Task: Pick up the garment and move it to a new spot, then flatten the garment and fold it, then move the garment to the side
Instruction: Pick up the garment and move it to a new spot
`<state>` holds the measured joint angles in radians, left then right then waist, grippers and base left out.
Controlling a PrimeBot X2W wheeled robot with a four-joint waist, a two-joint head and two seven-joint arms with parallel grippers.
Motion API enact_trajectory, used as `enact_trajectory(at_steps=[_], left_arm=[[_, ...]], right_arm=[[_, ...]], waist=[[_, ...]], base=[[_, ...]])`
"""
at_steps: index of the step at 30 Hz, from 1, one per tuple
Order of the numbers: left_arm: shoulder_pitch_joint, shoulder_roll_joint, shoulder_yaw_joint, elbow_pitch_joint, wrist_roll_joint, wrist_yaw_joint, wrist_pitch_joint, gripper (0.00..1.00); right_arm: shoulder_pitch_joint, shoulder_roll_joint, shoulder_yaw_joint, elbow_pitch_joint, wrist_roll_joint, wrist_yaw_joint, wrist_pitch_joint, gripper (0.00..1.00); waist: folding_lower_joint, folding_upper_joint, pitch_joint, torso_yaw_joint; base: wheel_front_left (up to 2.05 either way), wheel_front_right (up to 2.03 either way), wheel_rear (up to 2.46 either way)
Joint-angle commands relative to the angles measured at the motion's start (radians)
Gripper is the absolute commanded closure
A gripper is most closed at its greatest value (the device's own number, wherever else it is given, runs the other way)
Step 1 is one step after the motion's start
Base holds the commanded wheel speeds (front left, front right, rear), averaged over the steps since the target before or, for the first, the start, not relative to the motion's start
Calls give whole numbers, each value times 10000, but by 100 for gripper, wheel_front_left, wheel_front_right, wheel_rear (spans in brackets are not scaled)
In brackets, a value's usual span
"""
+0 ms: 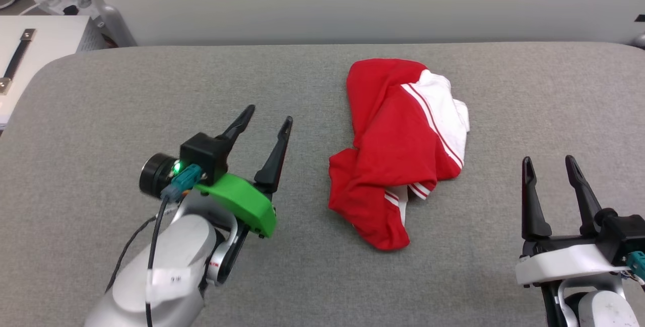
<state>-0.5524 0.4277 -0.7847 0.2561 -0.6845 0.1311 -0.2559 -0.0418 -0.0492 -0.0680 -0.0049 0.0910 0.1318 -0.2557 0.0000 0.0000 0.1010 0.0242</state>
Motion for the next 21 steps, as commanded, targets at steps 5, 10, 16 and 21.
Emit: enact_trajectory(at_steps=[5, 10, 16, 21], left_arm=[[2309, -743, 2269, -1293, 1504, 163, -56, 0], [3923, -1734, 3857, -1819, 2693, -394, -57, 0], [4753, -2581, 4986, -1677, 3662, -1408, -58, 0], [4805, -3040, 5614, -1493, 4228, -1999, -58, 0]], right_arm=[[202, -11, 10, 133, -115, -11, -61, 0], [271, -11, 45, 251, -65, -11, -61, 0], [315, -11, 103, 369, -29, -11, -61, 0], [328, -10, 78, 413, -18, -11, -61, 0]], waist=[[0, 0, -311, 369], [0, 0, -409, 382], [0, 0, -482, 383], [0, 0, -505, 414]], base=[[0, 0, 0], [0, 0, 0], [0, 0, 0], [0, 0, 0]])
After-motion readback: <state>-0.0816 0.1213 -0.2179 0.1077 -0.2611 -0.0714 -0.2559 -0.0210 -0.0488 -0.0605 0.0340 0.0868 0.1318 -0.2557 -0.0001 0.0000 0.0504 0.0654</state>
